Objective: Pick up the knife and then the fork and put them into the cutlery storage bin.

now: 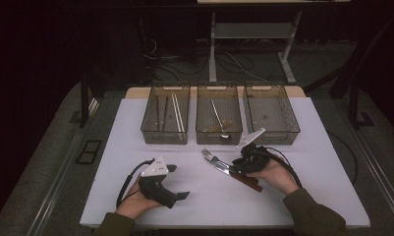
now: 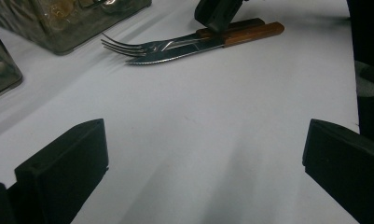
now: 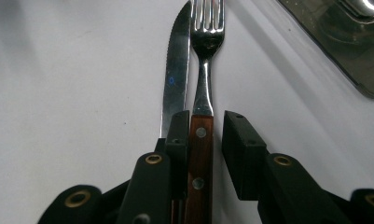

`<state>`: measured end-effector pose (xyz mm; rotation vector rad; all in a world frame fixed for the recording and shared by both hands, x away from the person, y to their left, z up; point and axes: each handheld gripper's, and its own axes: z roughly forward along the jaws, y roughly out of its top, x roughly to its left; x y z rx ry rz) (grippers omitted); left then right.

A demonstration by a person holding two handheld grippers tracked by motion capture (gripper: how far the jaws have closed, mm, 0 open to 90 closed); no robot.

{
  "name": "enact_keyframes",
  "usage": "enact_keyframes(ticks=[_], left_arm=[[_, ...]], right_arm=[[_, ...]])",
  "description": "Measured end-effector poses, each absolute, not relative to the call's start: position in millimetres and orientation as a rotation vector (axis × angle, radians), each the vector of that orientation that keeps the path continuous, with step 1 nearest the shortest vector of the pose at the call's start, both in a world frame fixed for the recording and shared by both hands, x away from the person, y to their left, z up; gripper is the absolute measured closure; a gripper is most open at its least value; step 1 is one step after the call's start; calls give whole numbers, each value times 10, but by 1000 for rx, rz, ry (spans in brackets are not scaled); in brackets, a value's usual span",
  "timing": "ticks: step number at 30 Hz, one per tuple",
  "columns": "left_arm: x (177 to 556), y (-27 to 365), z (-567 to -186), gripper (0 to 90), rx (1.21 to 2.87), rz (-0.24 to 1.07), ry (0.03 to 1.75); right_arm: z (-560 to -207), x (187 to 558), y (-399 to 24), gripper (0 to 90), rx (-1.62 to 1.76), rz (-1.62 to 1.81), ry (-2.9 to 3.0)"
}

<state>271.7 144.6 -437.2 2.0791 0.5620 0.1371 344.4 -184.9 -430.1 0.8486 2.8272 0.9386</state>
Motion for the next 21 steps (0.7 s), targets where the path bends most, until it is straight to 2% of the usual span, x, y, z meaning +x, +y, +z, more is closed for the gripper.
enact_keyframes(ticks=[11,21], left_arm=[[2713,1436,-4372,0,2086,139,560],[2703,1433,-4356,0,2080,147,546]], right_arm=[[-4312,3460,-1792,729,850,874,2848],[-4255,3566,-1643,730,861,658,2935]])
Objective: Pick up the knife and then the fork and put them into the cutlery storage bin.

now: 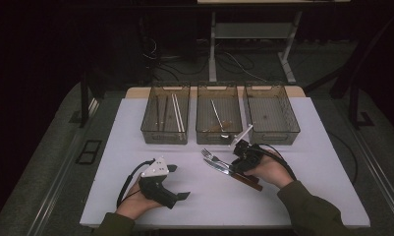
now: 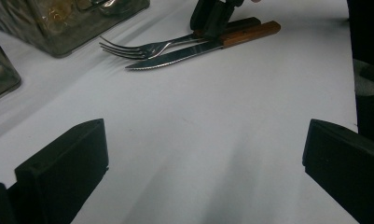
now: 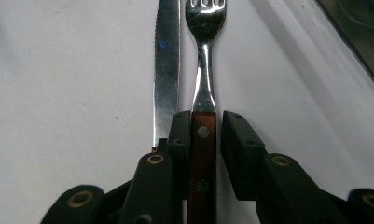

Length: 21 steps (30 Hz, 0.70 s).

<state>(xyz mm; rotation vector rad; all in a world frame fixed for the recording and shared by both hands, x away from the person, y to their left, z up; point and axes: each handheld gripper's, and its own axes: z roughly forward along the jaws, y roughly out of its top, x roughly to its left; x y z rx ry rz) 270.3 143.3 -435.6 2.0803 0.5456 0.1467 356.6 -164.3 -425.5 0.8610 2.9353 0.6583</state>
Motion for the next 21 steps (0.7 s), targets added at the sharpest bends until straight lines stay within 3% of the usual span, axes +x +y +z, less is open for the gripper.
enact_keyframes(ticks=[21], left_arm=[[2698,1423,-4351,0,2078,146,535]], right_arm=[[-4178,3705,-1161,772,828,94,3017]])
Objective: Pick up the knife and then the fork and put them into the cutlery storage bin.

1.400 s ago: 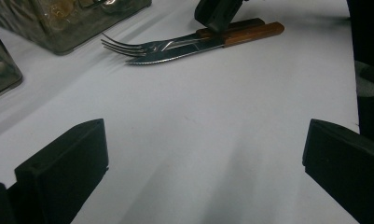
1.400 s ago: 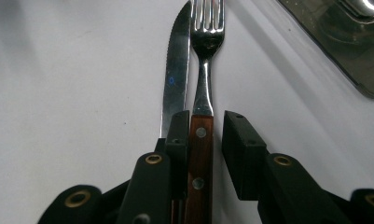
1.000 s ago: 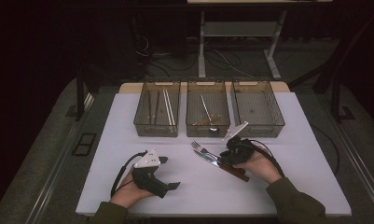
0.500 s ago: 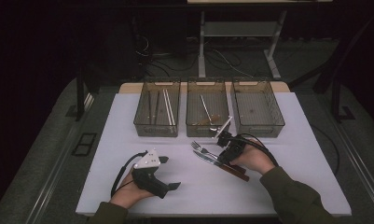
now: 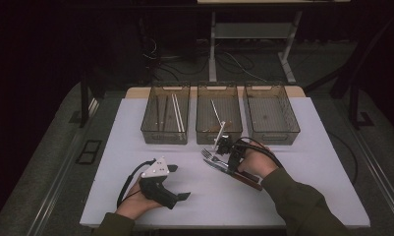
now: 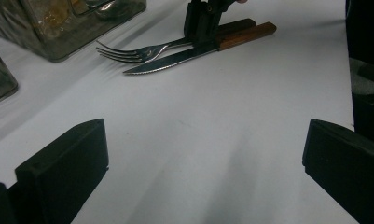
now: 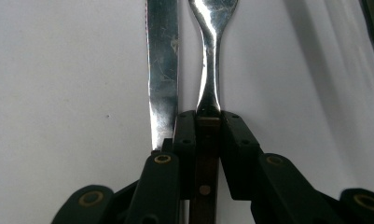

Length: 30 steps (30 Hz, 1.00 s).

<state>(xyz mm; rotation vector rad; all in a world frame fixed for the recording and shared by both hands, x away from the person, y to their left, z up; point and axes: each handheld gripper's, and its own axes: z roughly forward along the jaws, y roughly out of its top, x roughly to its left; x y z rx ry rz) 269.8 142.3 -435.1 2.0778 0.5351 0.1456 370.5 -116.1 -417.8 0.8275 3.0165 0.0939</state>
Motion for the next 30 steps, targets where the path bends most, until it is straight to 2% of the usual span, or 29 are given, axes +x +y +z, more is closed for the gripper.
enact_keyframes(ticks=[12,30], left_arm=[[2703,1433,-4350,0,2069,145,540],[2726,1546,-4345,0,2043,164,585]], right_arm=[[-4083,3685,-1360,775,818,272,3007],[-3973,3620,-2034,775,934,608,2897]])
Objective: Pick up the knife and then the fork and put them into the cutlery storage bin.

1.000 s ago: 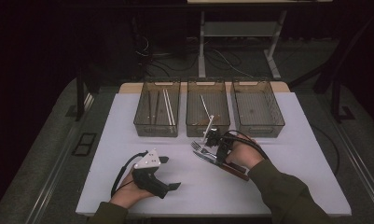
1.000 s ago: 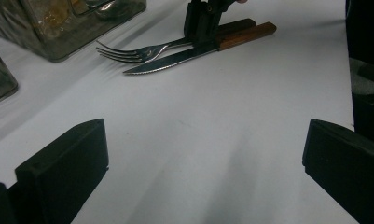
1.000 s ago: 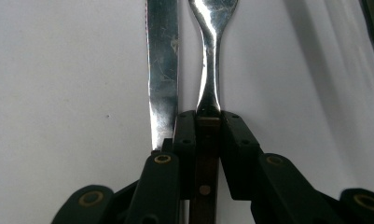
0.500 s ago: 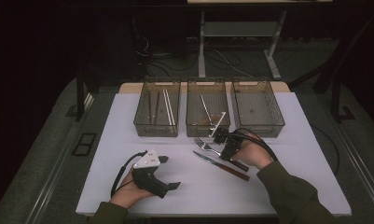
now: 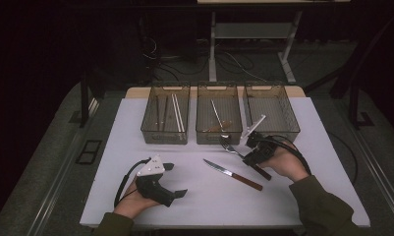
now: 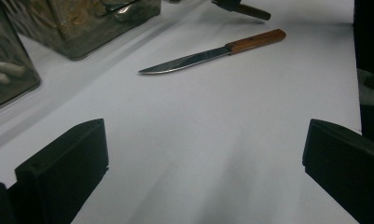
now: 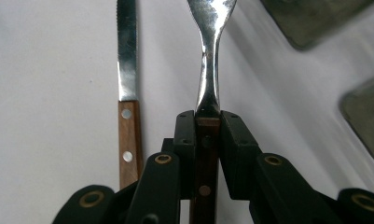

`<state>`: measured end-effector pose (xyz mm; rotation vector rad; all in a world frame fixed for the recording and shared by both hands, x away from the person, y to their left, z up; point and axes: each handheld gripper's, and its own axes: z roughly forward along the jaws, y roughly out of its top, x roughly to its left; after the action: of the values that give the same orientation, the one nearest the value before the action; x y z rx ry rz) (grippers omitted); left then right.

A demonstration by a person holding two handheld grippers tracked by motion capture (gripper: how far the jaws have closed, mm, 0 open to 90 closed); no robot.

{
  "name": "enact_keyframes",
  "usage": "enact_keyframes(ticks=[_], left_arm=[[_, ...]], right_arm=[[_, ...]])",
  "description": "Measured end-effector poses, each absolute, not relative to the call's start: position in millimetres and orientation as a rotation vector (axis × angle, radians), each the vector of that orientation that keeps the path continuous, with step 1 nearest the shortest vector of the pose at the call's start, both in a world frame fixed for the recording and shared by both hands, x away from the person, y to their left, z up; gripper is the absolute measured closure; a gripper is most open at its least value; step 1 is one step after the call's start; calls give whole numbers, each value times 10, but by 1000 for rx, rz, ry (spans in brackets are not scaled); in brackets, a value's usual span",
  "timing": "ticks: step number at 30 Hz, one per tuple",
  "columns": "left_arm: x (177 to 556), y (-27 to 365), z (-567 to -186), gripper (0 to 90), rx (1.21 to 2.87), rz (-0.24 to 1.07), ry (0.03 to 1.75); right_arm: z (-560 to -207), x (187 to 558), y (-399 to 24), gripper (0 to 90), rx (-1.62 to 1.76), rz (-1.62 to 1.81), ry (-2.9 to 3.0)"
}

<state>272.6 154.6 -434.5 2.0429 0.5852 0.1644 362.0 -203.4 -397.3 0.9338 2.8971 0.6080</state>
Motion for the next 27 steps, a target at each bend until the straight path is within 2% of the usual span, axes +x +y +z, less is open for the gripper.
enact_keyframes(ticks=[15,27], left_arm=[[2745,1564,-4368,0,2037,154,593],[2740,1552,-4370,0,2043,151,587]], right_arm=[[-3826,3576,-2527,775,1009,860,2764],[-3713,3576,-2737,775,1049,1015,2677]])
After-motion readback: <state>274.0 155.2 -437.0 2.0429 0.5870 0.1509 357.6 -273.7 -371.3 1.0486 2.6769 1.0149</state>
